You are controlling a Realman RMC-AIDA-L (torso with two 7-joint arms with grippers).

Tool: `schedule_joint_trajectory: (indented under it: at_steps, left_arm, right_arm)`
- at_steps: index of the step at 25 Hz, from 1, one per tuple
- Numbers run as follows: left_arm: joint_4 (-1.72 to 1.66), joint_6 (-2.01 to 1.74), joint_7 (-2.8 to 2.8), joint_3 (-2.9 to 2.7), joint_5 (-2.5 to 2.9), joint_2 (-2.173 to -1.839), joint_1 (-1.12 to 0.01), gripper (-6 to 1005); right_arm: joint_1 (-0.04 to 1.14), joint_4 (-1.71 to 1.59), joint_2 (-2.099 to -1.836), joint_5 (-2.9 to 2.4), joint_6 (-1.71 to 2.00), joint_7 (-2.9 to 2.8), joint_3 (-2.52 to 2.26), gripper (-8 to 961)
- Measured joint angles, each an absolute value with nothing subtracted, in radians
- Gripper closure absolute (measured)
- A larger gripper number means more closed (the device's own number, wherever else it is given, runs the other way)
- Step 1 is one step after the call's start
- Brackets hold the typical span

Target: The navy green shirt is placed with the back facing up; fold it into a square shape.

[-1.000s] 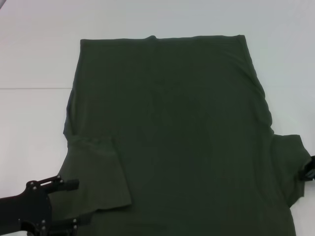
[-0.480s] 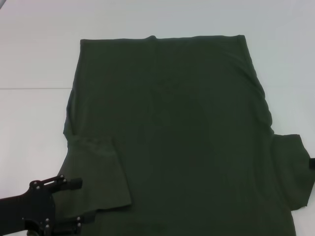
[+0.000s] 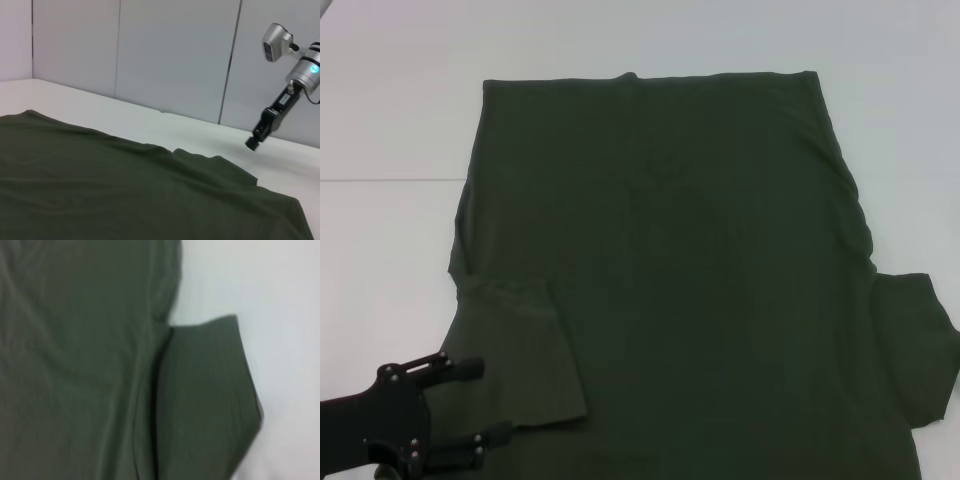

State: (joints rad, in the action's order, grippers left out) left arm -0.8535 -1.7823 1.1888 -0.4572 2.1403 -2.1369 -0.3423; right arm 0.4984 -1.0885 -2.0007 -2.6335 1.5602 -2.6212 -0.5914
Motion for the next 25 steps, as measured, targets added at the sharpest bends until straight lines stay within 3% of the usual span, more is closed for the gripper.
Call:
schedule_joint_trajectory:
  at_steps: [9, 11, 17, 22, 25]
  left_arm:
    - [-0.825, -1.783, 1.189, -0.448, 2.123, -2.137, -0.352, 154]
    - [-0.815, -1.782, 1.189, -0.448, 2.115, -2.137, -0.354, 154]
    - [-0.812, -1.773, 1.185, -0.448, 2.114, -2.137, -0.354, 154]
    - [-0.813, -1.772, 1.181, -0.449, 2.118, -2.133, -0.355, 154]
    - [-0.813, -1.772, 1.181, -0.451, 2.118, -2.132, -0.356, 154]
  right_arm:
    - [0.586, -1.055, -1.992, -2.769, 1.526, -2.671, -0.594, 652]
    - [0.600, -1.036, -1.988, -2.771, 1.502, -2.675, -0.594, 439]
    - [0.638, -0.976, -1.982, -2.772, 1.454, -2.711, -0.597, 199]
    - [0.650, -0.946, -1.980, -2.772, 1.429, -2.744, -0.600, 128]
    - [0.645, -0.937, -1.980, -2.773, 1.408, -2.753, -0.606, 133]
